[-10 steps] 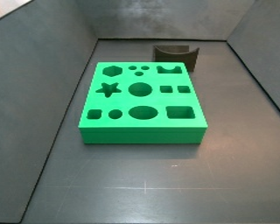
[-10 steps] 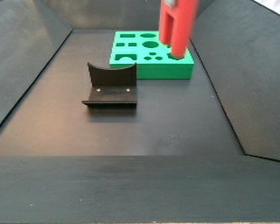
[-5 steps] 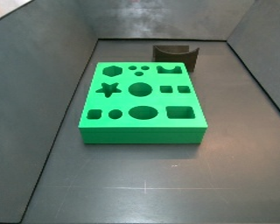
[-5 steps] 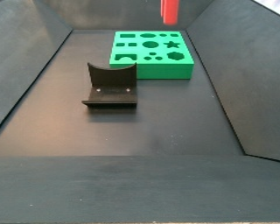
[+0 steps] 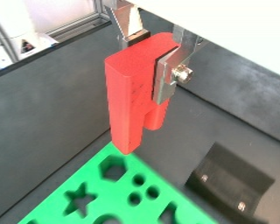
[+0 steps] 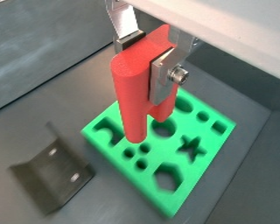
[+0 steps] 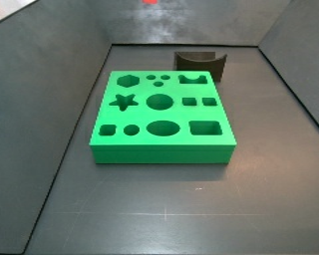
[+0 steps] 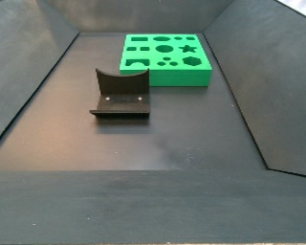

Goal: Pick up the square-circle object. Move up. Move to above the board. Insert the square-circle object.
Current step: Move to above the board.

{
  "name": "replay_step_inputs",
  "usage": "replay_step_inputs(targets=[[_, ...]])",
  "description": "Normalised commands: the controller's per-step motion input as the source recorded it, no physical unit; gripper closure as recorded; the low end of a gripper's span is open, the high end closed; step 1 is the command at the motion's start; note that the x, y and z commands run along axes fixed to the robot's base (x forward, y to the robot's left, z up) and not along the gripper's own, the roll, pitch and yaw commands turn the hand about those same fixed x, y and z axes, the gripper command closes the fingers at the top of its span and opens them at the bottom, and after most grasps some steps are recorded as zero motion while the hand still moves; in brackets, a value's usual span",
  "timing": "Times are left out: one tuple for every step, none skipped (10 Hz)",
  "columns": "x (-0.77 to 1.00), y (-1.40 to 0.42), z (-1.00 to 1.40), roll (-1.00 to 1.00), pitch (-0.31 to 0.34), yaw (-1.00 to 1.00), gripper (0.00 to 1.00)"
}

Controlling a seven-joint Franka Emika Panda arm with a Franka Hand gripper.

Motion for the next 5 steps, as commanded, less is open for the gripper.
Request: replay_step_inputs(targets=[[0.01, -1.00, 0.21, 0.00, 0.054, 0.01, 1.00], [0.01, -1.00, 0.21, 0.00, 0.059, 0.01, 1.00], [0.03, -1.00, 0.22, -0.01, 0.072, 0.01, 1.00], [0.04, -1.00, 0.22, 0.00, 0.088, 0.01, 1.00], [0.06, -1.00, 0.22, 0.00, 0.099, 0.00, 1.00]])
